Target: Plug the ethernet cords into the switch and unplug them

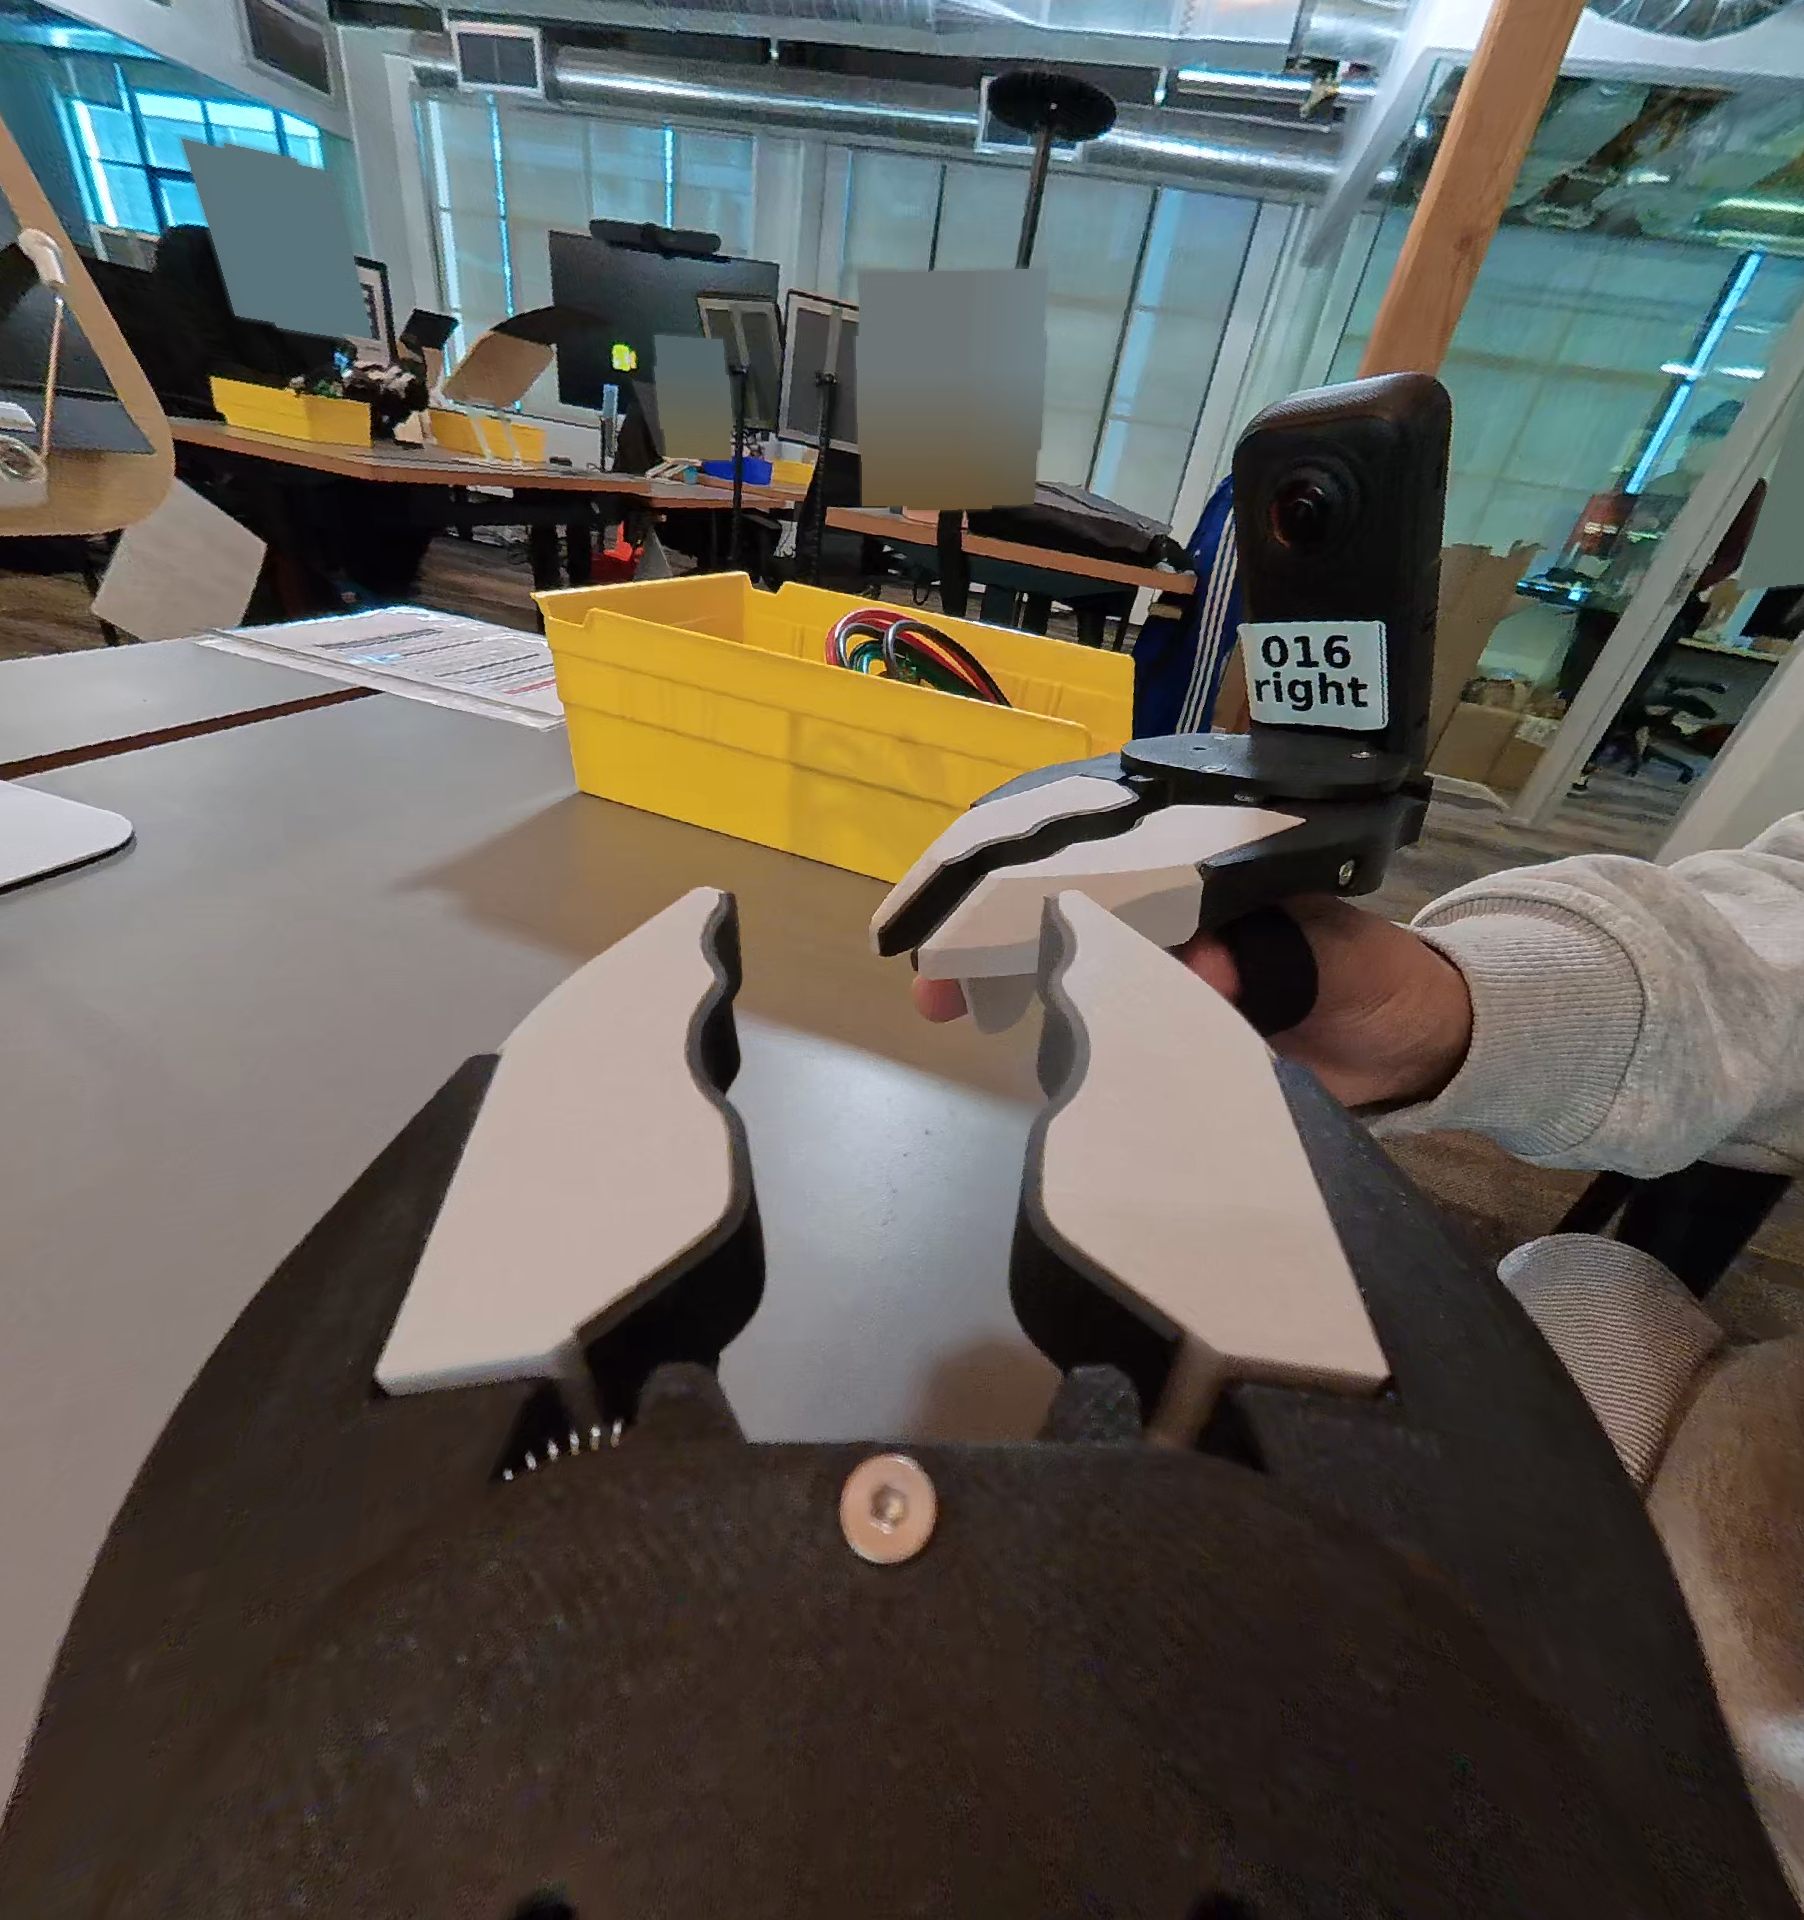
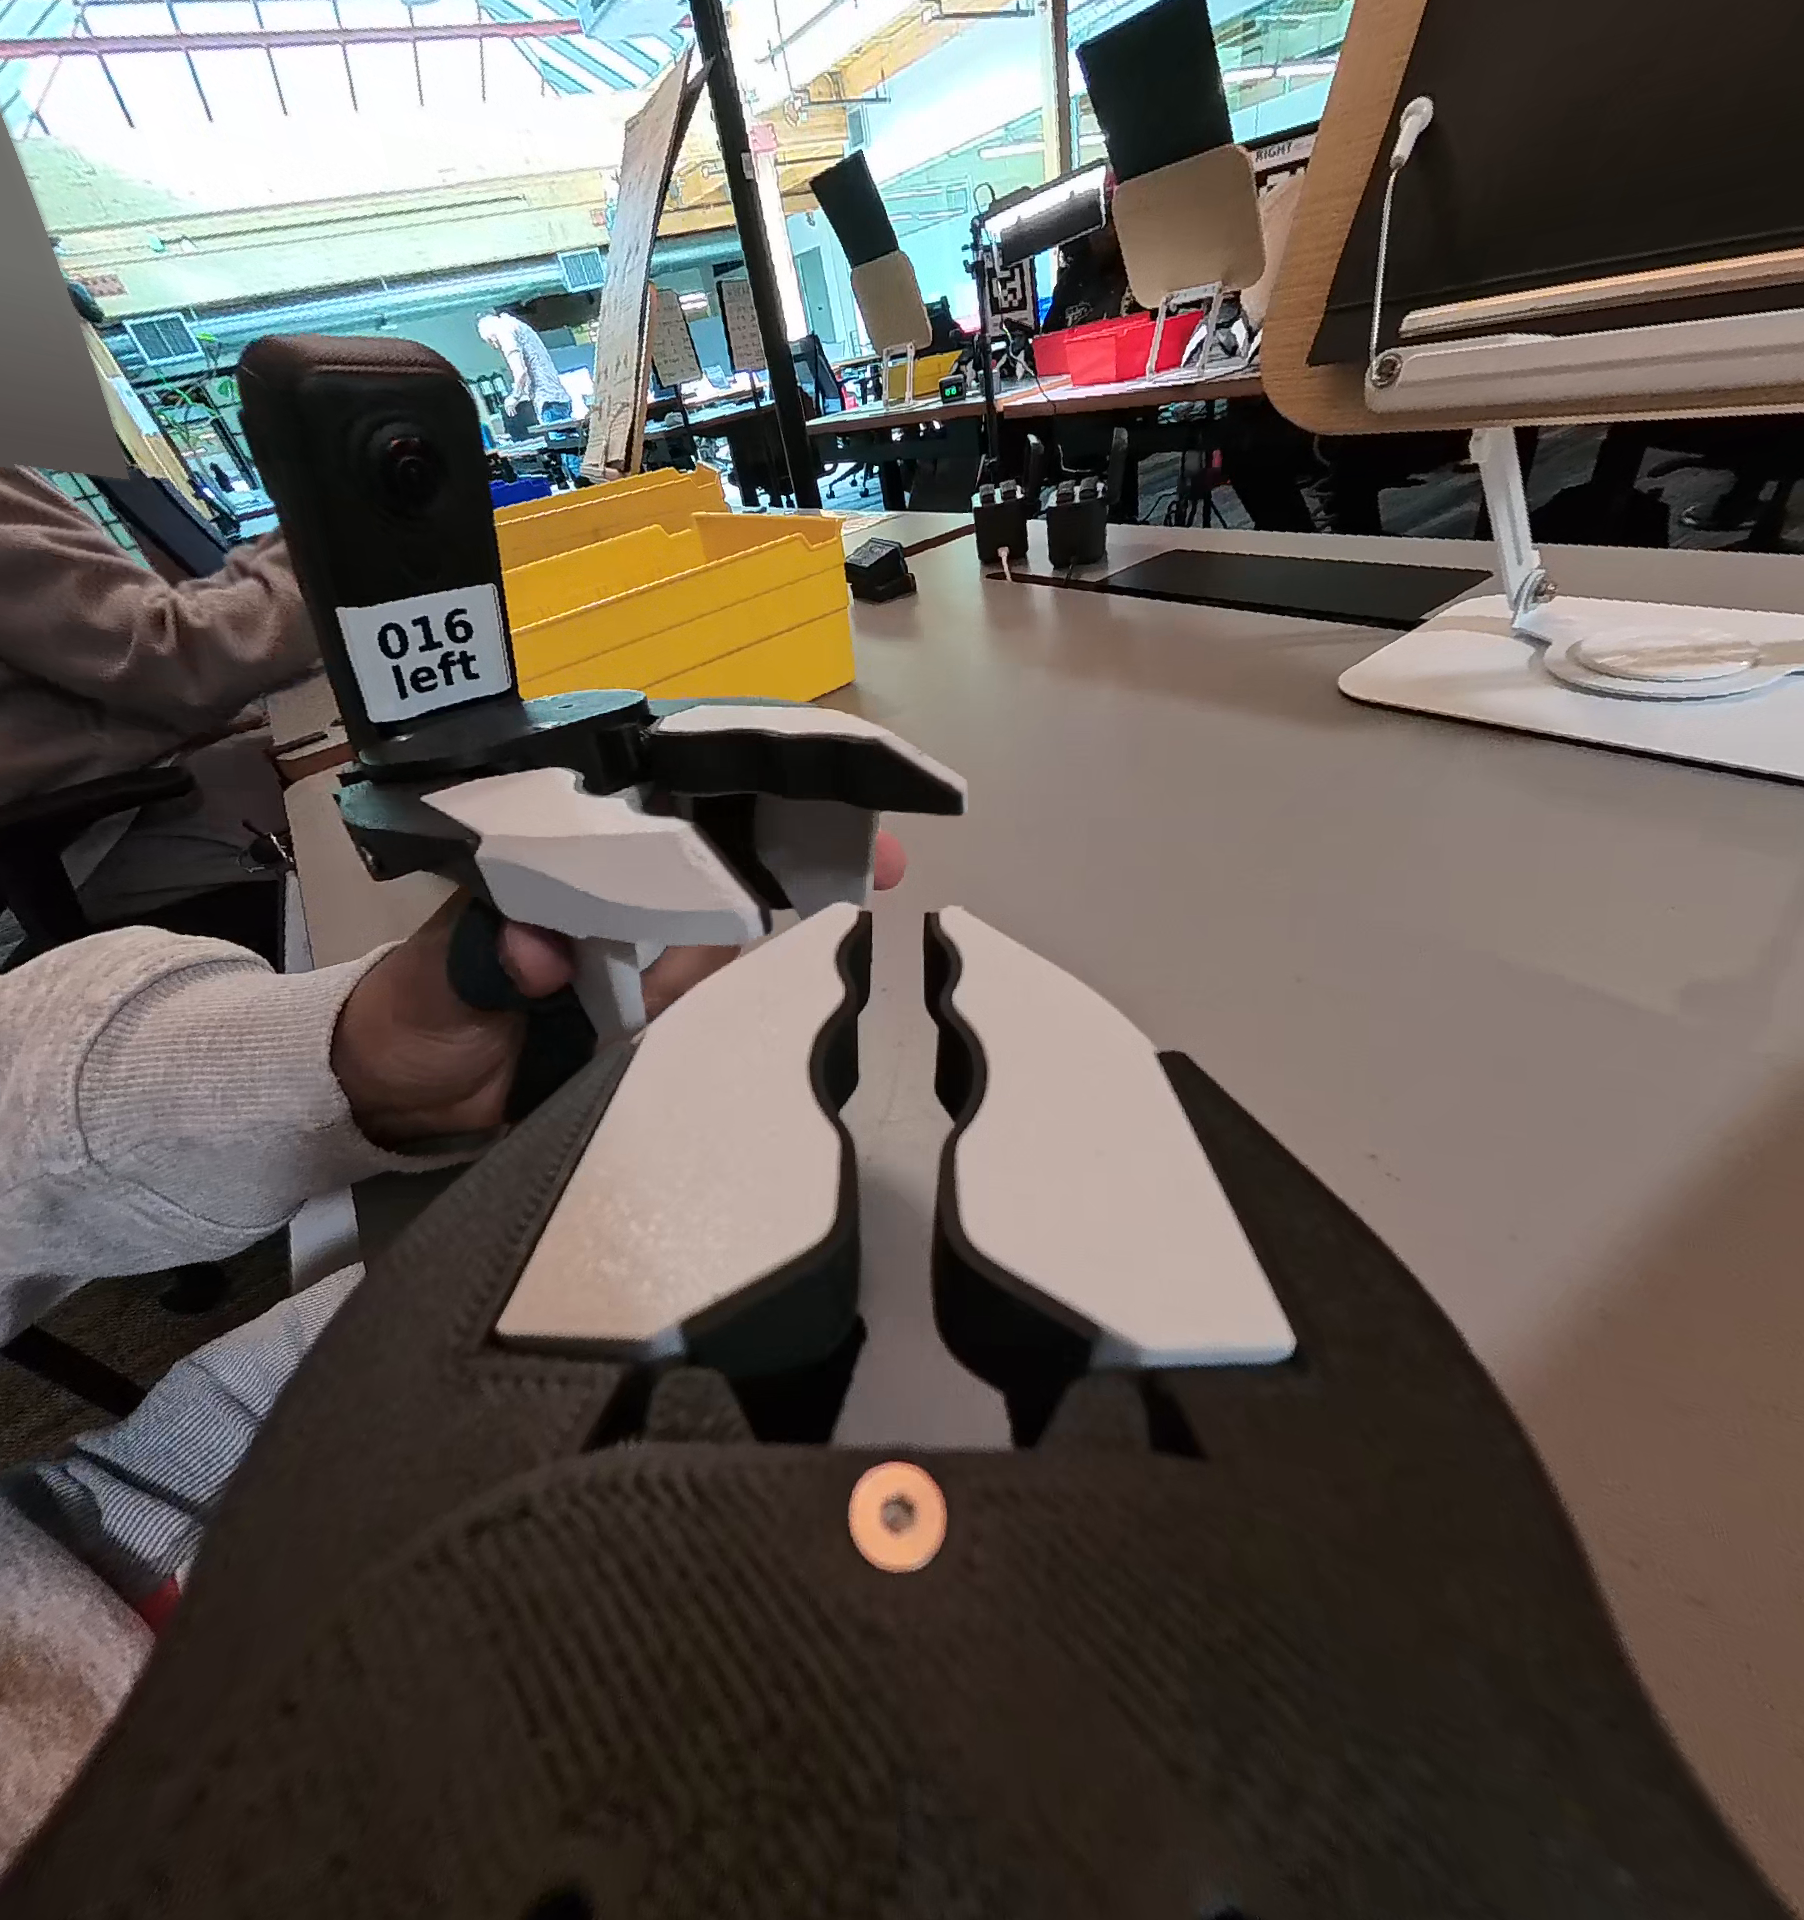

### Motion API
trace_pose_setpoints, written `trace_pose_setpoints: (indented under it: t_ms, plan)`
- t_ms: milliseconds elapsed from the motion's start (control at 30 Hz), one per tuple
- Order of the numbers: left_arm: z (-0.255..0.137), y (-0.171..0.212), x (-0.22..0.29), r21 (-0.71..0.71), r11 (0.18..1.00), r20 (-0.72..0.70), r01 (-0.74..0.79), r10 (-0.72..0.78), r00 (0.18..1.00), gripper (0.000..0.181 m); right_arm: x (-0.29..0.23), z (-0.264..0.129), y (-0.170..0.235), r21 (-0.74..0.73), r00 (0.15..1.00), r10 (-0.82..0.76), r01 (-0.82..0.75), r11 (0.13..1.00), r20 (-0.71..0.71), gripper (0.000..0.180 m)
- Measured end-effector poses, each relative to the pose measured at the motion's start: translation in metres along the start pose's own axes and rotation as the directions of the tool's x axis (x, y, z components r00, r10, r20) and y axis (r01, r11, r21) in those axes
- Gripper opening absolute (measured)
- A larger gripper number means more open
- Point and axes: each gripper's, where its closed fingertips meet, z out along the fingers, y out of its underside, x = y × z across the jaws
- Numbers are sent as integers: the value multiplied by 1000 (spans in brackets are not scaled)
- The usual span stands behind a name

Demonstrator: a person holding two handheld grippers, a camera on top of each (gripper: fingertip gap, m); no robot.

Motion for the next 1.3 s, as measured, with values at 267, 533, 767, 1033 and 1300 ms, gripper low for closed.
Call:
trace_pose_setpoints:
  t_ms: [267, 533, 767, 1033, 1300]
  plan:
    - [1, -4, -7, 34, 999, 44, 11, -13, 999, 92, 0, 0, 1, -3, 1000, 3, -3, 1000, 2, 9]
    - [4, -2, -9, 28, 996, 50, 83, -85, 995, 125, -1, -1, -1, 7, 1000, 3, -3, 1000, 5, 11]
    - [1, -8, -10, 63, 992, 36, 112, -114, 993, 124, 4, -9, -16, 65, 999, -30, 31, 997, -26, 23]
    - [2, -1, -10, 28, 996, 36, 80, -81, 996, 114, 53, -108, -94, 257, 904, -102, 224, 940, -416, 49]
    - [3, 0, -9, 40, 989, 0, 144, -144, 990, 104, 198, -335, -79, 82, 382, -57, 337, 938, -922, 74]
